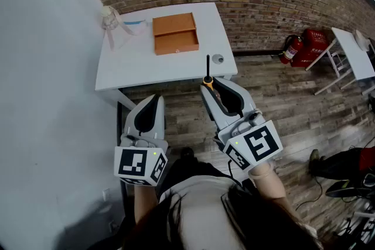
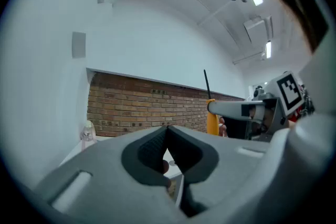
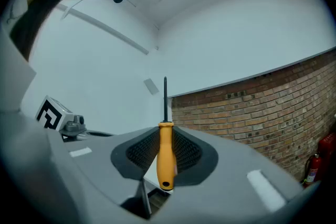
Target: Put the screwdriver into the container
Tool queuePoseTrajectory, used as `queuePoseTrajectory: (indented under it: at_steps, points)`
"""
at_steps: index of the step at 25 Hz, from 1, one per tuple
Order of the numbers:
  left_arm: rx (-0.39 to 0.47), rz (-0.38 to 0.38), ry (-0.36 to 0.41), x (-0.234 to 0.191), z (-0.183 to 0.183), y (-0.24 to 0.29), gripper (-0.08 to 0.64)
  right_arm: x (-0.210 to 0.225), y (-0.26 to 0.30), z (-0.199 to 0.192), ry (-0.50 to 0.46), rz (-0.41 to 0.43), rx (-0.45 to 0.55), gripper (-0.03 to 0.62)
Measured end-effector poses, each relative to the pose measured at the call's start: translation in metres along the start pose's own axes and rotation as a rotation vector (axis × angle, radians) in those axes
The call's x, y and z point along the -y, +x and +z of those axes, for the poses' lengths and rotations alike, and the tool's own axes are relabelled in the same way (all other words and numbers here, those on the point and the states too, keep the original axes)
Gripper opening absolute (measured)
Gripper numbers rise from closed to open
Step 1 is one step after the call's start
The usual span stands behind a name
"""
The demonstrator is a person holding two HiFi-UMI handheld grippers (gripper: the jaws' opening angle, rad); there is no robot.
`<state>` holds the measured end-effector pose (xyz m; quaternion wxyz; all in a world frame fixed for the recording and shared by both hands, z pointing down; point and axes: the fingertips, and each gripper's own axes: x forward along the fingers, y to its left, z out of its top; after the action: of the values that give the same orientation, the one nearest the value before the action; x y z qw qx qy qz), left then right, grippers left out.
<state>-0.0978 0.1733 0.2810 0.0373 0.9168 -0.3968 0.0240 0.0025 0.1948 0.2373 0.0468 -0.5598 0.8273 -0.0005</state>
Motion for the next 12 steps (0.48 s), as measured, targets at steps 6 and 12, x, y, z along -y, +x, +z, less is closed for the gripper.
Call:
queuePoseTrajectory:
  at_steps: [6, 12]
  points:
    - [0.005, -0.011, -0.011, -0.021, -0.002, 0.006, 0.0, -0.001, 0.018, -0.005, 0.004, -0.025, 0.006, 0.078]
    - [0.0, -0.037, -0.002, -0.038, -0.005, 0.018, 0.0, 0.002, 0.034, -0.008, -0.009, -0.06, 0.001, 0.078]
